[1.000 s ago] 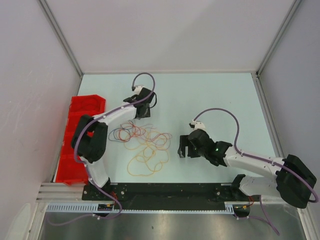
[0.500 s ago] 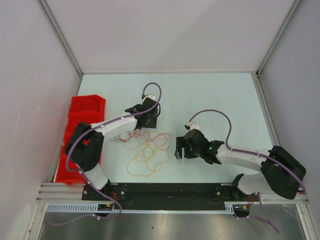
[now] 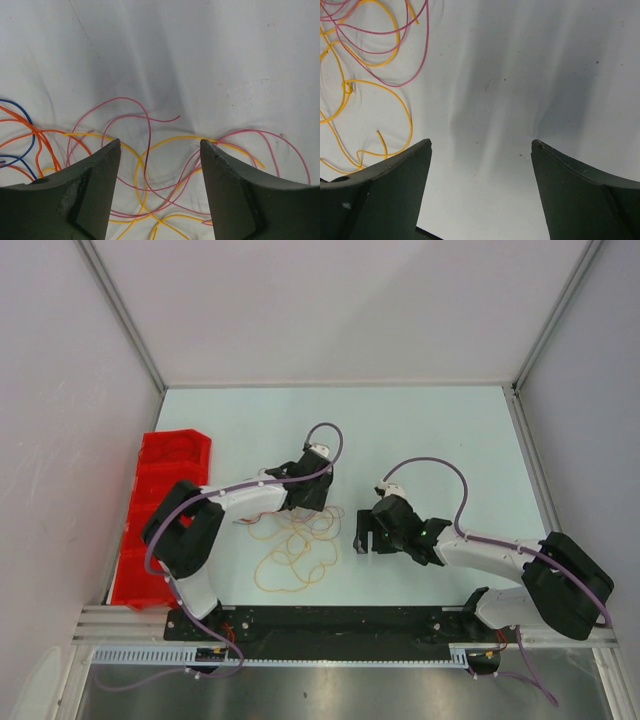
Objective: Untangle the cables
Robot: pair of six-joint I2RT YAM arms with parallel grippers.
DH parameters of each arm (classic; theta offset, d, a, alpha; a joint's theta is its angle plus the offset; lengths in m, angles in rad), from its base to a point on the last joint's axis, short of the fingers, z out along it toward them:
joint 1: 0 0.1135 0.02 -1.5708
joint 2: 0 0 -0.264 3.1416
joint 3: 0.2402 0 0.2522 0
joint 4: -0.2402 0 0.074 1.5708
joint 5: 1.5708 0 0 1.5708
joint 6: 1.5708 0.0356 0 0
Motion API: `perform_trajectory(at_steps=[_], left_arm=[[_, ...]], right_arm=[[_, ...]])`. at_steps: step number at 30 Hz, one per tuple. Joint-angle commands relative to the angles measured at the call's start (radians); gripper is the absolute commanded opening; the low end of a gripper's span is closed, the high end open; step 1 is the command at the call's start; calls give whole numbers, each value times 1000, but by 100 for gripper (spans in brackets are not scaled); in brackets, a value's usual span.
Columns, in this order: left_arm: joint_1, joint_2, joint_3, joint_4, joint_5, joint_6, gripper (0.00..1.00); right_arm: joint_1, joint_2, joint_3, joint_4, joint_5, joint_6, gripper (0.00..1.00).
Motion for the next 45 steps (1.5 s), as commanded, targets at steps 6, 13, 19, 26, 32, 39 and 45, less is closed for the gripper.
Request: perform_trajectory(at_steps=[6,13,19,26,32,39,45], left_arm=[[-31,43,26,68,-101,52,65],[-46,93,58,52,-147,69,60],[-53,93,55,79,-169,58,52],[-56,100,70,74,-199,63,13],[-56,94,147,-19,-198,84,0],[-45,-105,361,-353,-228,113,0],[18,-277,510,-496,-219,138,0]], right_arm=[[-8,21,-1,15,-14,-9,85],[-14,41,-6,26,-28,-22,85],[-17,63,-12,53,-57,-28,85],[-17,89,-12,67,-69,-29,85],[-16,95,-12,70,-75,-28,85],[-14,86,-11,93,-106,-32,85],[-17,28,-12,81,-133,-40,85]])
